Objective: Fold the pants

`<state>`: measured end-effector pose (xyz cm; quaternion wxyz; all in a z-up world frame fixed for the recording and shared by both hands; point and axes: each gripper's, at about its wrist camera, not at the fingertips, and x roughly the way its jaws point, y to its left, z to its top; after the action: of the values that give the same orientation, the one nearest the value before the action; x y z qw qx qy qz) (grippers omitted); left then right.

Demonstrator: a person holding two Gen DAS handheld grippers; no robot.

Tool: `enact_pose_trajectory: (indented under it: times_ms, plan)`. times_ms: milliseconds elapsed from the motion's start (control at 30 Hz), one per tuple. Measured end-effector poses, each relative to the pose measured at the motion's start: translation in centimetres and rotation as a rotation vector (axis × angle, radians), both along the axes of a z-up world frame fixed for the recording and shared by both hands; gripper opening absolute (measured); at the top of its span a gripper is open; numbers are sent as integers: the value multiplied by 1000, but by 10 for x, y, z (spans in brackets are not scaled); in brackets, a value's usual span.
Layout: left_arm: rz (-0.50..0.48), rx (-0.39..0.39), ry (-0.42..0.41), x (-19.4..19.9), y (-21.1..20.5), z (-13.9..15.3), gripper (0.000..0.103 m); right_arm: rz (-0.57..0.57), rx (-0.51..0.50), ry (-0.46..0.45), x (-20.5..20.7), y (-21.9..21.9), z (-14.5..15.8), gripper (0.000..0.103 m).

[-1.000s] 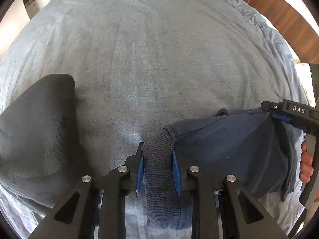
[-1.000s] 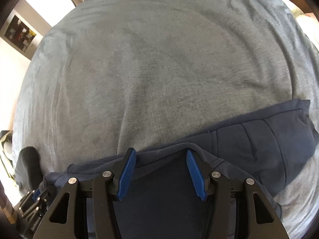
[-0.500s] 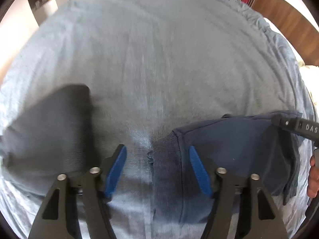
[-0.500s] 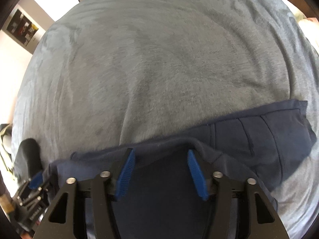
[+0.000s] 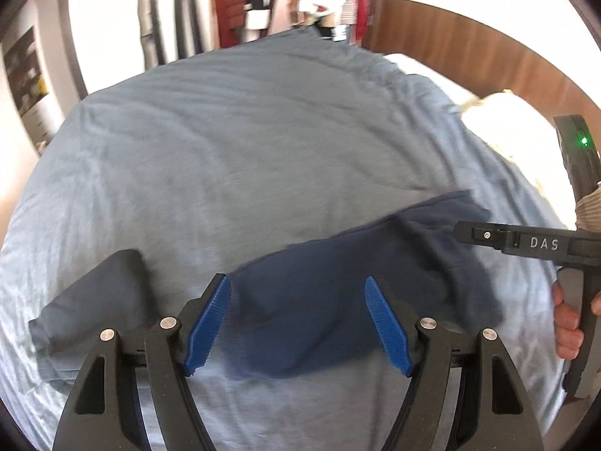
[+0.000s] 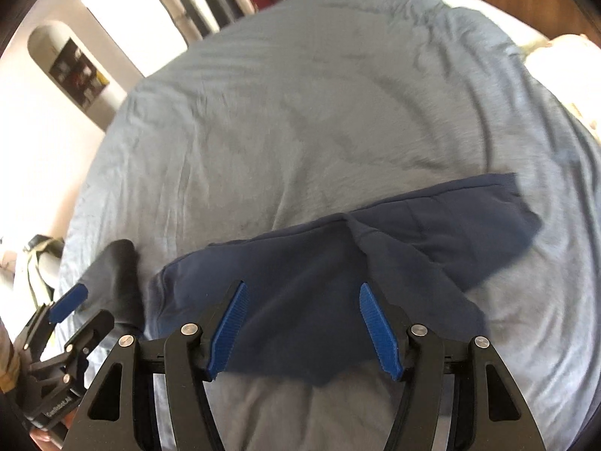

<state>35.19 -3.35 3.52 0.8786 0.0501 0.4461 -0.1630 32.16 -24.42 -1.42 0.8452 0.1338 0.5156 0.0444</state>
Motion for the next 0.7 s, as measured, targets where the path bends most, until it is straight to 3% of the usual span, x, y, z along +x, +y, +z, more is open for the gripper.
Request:
enact_pose_trajectory:
  times_ms: [200, 367, 500, 700]
  plan:
    - [-143, -52, 5, -23, -50, 2, 72, -86, -2, -40, -44, -43, 14, 63]
    - [-278, -78, 34, -38, -99, -7, 72, -162, 19, -8, -77, -79, 2, 63]
    - [-328, -102, 76, -46, -127, -24, 68, -215, 46, 19, -101, -105, -16, 61]
    - [-323, -119, 213, -52, -158, -72, 57, -238, 96, 69, -117, -133, -52, 51]
